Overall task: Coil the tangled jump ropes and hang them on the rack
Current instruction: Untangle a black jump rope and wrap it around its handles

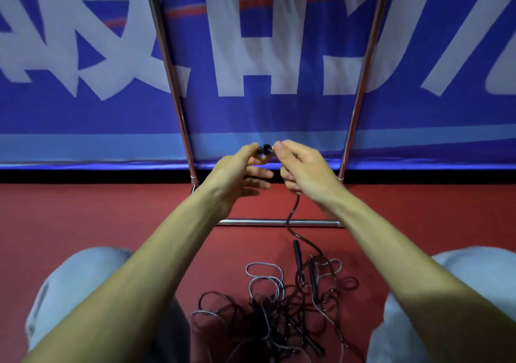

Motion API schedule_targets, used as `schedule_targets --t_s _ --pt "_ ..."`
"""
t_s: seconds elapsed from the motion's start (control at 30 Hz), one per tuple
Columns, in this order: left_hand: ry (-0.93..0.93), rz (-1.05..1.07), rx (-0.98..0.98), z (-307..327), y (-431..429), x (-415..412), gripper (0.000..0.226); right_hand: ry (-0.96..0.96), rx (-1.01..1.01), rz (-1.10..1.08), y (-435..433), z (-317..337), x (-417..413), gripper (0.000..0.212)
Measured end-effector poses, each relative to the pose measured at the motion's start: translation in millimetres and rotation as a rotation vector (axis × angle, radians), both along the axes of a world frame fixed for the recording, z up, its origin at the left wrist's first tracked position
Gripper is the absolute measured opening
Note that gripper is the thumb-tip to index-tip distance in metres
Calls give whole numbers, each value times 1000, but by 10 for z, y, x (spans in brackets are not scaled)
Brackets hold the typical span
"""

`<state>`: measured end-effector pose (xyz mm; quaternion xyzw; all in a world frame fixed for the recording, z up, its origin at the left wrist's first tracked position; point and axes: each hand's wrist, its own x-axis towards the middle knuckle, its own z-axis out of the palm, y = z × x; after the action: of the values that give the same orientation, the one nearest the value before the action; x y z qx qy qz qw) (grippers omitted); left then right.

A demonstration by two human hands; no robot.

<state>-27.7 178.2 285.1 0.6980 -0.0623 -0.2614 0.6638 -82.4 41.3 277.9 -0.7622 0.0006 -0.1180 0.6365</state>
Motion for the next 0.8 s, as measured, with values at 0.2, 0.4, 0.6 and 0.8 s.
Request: schedule_targets --t_s 0.2,0.4,0.6,0.8 --pt "-496 61 265 8 110 -21 27 -124 -375 -76 -112 136 -153 26" --pt "-919 -153 314 -89 74 -142 53 -143 -511 -29 -176 326 -386 22" --pt "-860 -160 269 -41 46 -162 14 -112 -441 -94 -433 379 -402 38" --pt "-413 -19 -76 47 -47 -232 34 113 -743 -52 -554 257 -424 36"
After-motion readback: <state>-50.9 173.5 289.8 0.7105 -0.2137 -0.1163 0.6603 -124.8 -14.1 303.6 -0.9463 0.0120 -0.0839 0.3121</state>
